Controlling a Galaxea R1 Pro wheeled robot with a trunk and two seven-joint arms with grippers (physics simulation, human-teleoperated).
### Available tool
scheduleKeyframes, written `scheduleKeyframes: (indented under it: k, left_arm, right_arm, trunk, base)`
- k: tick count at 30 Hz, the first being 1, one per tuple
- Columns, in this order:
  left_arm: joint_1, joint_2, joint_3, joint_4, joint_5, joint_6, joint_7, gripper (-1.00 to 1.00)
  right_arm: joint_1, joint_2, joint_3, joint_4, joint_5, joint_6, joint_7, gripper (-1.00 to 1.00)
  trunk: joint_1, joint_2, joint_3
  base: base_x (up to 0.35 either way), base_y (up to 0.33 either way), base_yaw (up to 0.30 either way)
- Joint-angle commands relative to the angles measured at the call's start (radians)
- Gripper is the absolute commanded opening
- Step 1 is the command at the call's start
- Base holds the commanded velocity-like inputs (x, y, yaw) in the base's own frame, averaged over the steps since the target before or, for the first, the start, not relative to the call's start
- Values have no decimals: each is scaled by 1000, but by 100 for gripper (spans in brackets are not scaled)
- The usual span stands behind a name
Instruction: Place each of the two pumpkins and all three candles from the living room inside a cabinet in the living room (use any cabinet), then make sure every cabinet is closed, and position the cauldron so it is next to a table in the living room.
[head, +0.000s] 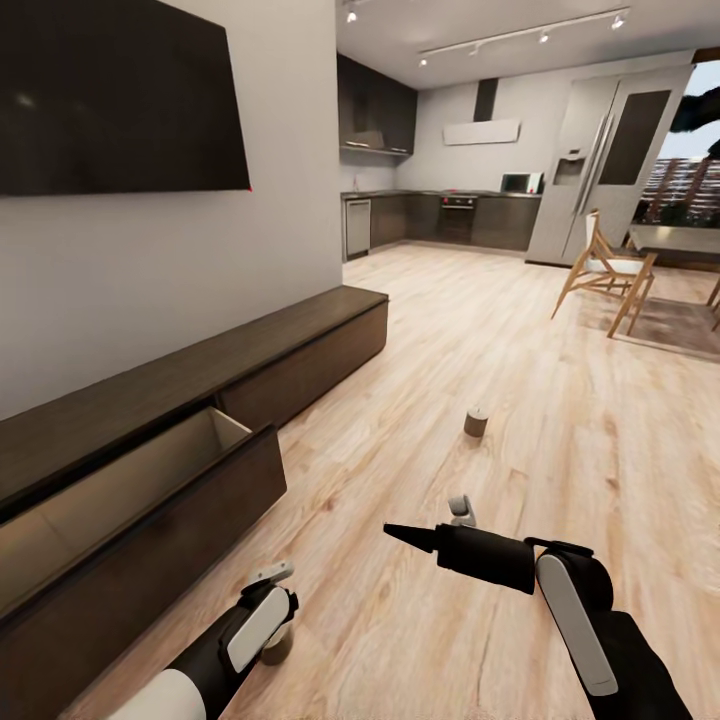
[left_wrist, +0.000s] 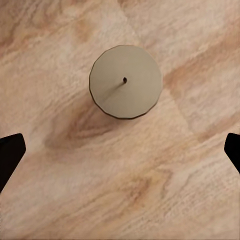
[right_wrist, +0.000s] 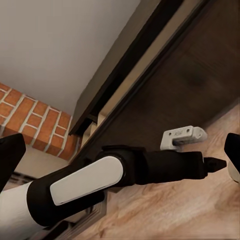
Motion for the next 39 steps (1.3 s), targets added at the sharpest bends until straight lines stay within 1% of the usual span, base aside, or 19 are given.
scheduleKeyframes:
  k: [1, 38, 39]
  left_arm:
    - [-1, 1, -4, -1, 4, 3, 6, 100]
    - [-1, -1, -4, -14, 9, 3, 4, 100]
    - [-1, -1, -4, -14, 9, 3, 4, 100]
  right_arm:
    - [0, 0, 1, 0, 1, 4, 3, 100]
    - [0, -2, -7, 3, 1, 6, 3, 100]
    - [0, -2, -7, 3, 1, 6, 3, 100]
  trunk:
    - [0, -1, -5]
    - [17, -9, -148]
    - [17, -9, -148]
  base:
    - [0, 0, 0]
    - [0, 0, 0]
    - [0, 0, 0]
